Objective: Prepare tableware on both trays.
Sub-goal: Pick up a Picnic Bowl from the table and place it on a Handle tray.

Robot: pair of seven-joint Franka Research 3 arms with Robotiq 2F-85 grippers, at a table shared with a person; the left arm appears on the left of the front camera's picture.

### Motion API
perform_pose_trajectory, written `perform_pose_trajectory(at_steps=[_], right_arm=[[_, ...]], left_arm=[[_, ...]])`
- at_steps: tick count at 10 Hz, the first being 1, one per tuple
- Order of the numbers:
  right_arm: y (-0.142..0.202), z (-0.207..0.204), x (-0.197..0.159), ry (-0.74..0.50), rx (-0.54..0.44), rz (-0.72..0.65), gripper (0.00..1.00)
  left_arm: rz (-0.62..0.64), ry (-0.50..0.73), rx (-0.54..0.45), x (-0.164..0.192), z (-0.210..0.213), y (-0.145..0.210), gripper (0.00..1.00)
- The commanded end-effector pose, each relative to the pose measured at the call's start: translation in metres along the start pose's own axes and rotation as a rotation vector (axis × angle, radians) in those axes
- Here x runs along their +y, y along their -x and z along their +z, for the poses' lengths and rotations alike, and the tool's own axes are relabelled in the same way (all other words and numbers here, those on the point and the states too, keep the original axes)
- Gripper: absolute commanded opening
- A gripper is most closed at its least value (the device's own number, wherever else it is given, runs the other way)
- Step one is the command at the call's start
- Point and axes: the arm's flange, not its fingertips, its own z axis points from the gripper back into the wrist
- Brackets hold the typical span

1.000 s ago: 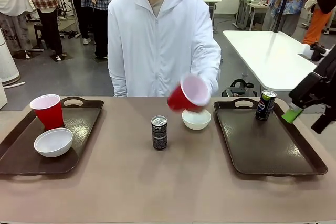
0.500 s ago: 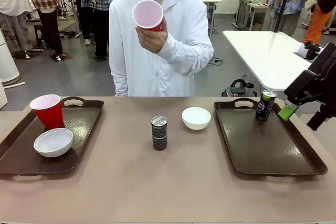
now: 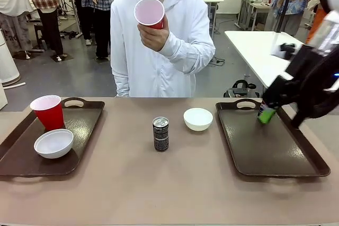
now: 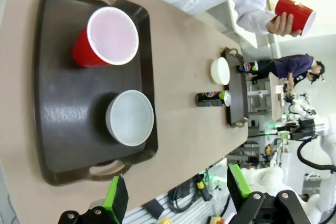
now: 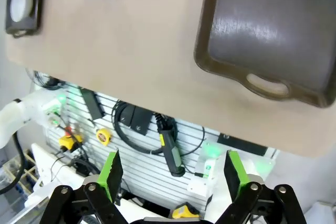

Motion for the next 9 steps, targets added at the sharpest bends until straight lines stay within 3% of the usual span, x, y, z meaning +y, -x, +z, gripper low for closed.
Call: perform_pose_trajectory(at_steps=[1,5,6,8,9], right_arm=[[-0.043,-0.013,0.019,0.094,0.026,-0.014,1.0],[-0.105,-0.047,0.05,0.119,-0.089,-0.001,1.0],[-0.106,-0.054,0.054,0.127,-0.087,0.022,1.0],[-0.065,-0.047,0.047,0.085,-0.02,0.083,1.0],[-0.008,-0.035,0.038,-0.001,0.07,0.169,1.0]], left_arm=[[-0.008,0.021,-0.005,0.001,0.001,0.001,1.0],[-0.008,0.021,-0.005,0.001,0.001,0.001,1.0],[-0.008,0.021,-0.005,0.001,0.001,0.001,1.0],[-0.008,0.021,-0.005,0.001,0.001,0.001,1.0],[-0.008,0.021,-0.005,0.001,0.001,0.001,1.0]])
